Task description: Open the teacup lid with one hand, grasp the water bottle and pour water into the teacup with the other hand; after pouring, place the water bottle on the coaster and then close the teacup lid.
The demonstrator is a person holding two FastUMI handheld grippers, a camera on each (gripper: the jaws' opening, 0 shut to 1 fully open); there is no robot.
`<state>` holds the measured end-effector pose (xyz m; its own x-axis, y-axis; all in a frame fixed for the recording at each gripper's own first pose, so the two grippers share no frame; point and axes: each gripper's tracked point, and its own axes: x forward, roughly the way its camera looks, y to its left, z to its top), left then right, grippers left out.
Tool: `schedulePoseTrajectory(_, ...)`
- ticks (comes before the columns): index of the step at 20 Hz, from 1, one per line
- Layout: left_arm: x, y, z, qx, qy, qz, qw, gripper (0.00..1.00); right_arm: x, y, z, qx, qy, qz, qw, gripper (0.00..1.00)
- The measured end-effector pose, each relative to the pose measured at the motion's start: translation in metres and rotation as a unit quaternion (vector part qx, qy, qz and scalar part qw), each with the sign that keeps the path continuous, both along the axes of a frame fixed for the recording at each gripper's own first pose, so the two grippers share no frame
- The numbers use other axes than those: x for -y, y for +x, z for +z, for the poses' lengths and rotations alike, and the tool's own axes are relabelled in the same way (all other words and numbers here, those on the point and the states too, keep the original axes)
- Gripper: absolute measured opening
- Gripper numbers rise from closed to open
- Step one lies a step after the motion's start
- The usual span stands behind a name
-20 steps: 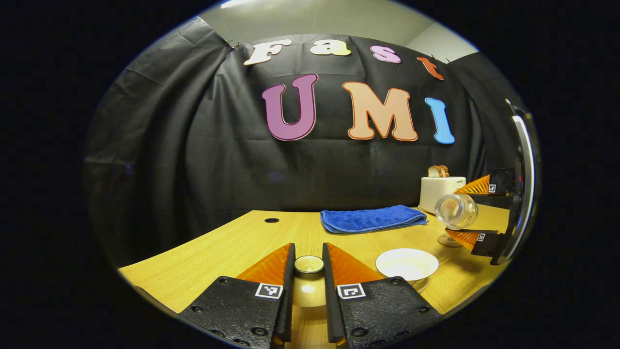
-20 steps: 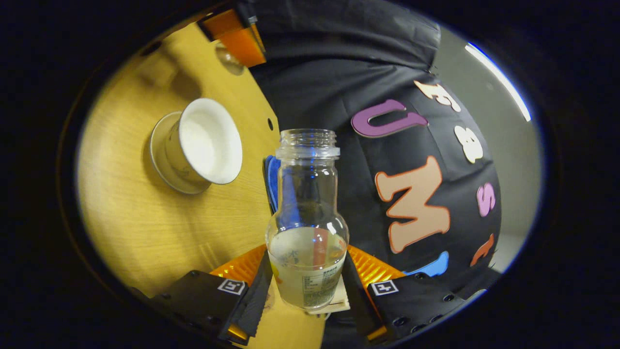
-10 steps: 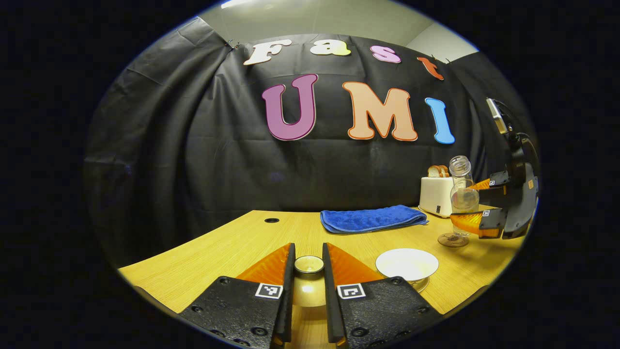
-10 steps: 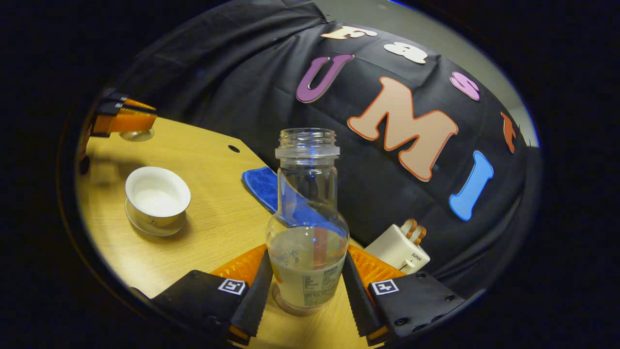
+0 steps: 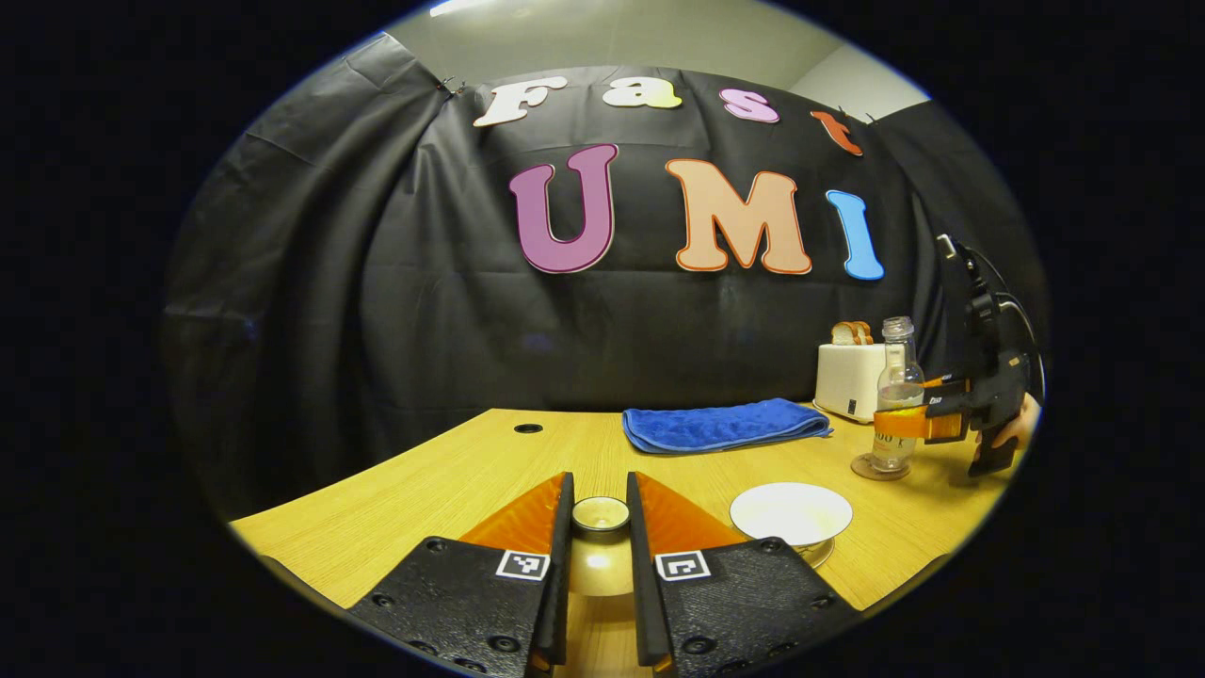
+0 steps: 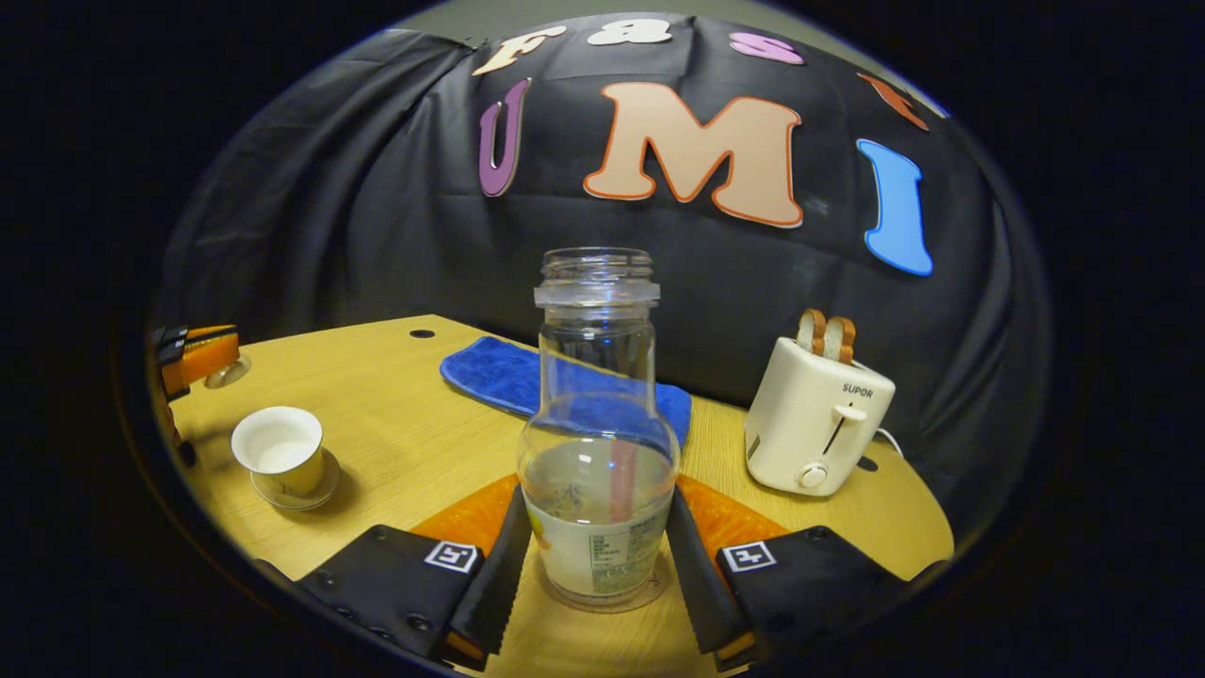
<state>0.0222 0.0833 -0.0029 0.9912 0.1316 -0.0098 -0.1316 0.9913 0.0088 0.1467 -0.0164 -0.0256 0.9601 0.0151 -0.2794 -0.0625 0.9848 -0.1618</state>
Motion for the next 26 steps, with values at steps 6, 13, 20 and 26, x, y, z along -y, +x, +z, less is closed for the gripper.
schedulePoseTrajectory(6,0.0,-0.001,0.0,0.0,0.0,0.0,1.0,0.26,0.009,0.006,-0.004,0.002,0.054,-0.012,0.998,0.8)
schedulePoseTrajectory(13,0.0,0.0,0.002,0.0,0.0,0.0,1.0,0.26,0.009,0.004,0.002,0.018,0.078,-0.005,0.997,0.83)
schedulePoseTrajectory(20,0.0,0.0,0.001,0.0,0.0,0.0,1.0,0.26,0.016,-0.01,0.003,0.026,0.098,-0.008,0.995,0.85)
schedulePoseTrajectory(26,0.0,0.0,0.0,0.001,0.0,0.0,1.0,0.27,0.014,-0.033,0.006,0.04,0.103,-0.005,0.994,0.87)
